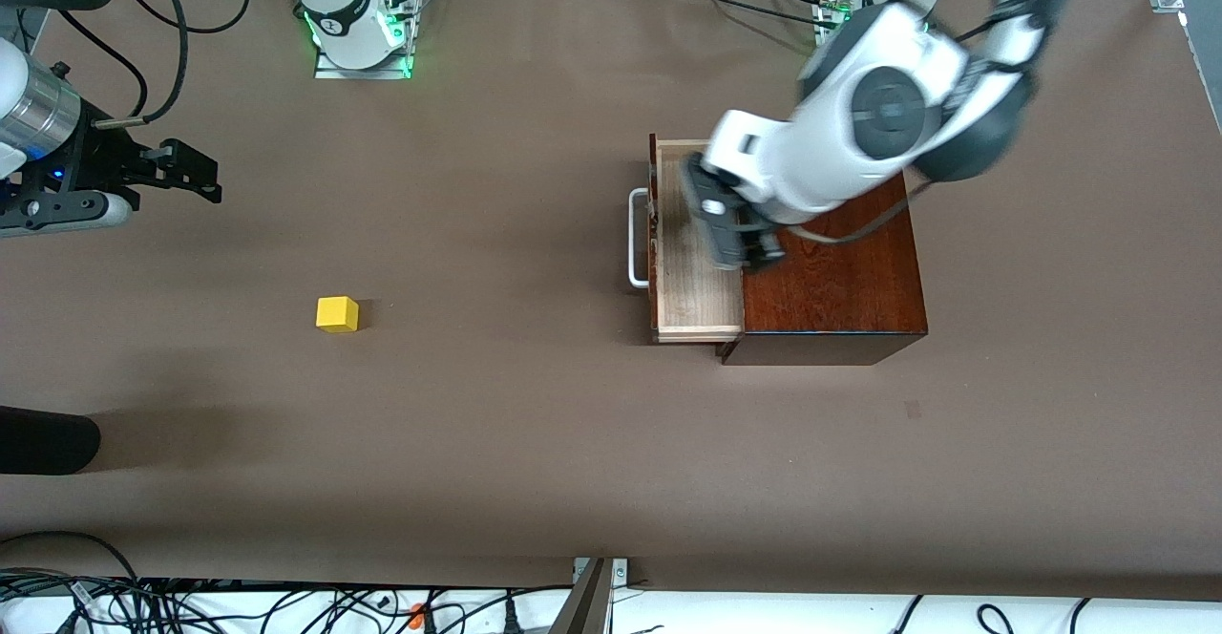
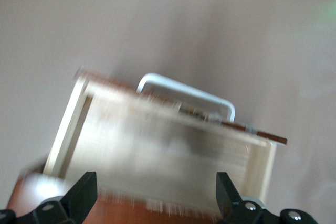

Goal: Open drawer, take yellow block, close drawer
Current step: 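Move the left gripper to the open drawer's front, then push the drawer shut into the box with the left gripper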

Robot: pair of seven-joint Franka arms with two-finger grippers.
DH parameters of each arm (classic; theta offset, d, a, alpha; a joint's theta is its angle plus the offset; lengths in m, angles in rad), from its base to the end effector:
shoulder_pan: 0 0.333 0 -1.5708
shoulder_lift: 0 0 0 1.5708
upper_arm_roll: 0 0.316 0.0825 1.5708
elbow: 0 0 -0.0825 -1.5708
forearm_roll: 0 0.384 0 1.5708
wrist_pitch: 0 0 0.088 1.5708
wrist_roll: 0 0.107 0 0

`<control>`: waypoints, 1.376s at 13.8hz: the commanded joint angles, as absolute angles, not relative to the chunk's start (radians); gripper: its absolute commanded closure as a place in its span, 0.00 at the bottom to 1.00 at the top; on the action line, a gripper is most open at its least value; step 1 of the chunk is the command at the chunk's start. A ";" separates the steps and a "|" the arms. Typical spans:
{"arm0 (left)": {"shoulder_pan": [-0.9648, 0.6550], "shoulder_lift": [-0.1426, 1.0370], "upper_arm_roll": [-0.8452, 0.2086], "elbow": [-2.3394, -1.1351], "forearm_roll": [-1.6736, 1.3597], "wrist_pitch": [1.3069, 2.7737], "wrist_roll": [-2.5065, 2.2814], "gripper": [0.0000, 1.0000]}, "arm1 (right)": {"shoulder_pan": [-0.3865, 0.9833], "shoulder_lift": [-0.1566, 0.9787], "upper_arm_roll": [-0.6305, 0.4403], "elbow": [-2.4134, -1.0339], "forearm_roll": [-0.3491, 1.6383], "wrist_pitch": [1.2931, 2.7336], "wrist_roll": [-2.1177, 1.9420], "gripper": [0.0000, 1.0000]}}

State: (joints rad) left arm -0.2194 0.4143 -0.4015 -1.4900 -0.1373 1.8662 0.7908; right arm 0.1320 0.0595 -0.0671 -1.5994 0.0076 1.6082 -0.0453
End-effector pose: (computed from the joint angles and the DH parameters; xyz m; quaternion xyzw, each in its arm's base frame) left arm 0.5642 -0.3678 0.4519 0.7754 -0.6148 0.0087 0.1439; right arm 0.5720 0.0390 0.5807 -0.9982 -0.0548 0.0253 0.0016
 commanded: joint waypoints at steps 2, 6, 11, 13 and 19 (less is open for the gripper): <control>-0.305 0.504 -0.400 -1.476 -0.143 1.966 1.044 0.00 | 0.120 0.066 -0.061 -1.578 0.011 1.589 -0.060 0.00; -0.373 0.555 -0.402 -1.531 -0.146 2.115 1.071 0.00 | 0.121 0.066 -0.061 -1.578 0.011 1.589 -0.060 0.00; -0.411 0.552 -0.400 -1.687 -0.135 2.325 1.069 0.00 | 0.120 0.066 -0.061 -1.578 0.011 1.589 -0.060 0.00; -0.414 0.552 -0.400 -1.715 -0.082 2.324 1.065 0.00 | 0.121 0.066 -0.061 -1.578 0.011 1.589 -0.060 0.00; -0.373 0.529 -0.393 -1.721 0.009 2.169 1.068 0.00 | 0.120 0.066 -0.061 -1.578 0.011 1.589 -0.060 0.00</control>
State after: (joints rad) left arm -0.4058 0.5704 -0.4052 -1.6938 -0.0589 2.2486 1.0323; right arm 0.1319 0.0596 -0.0672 -1.5992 0.0076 1.6082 -0.0453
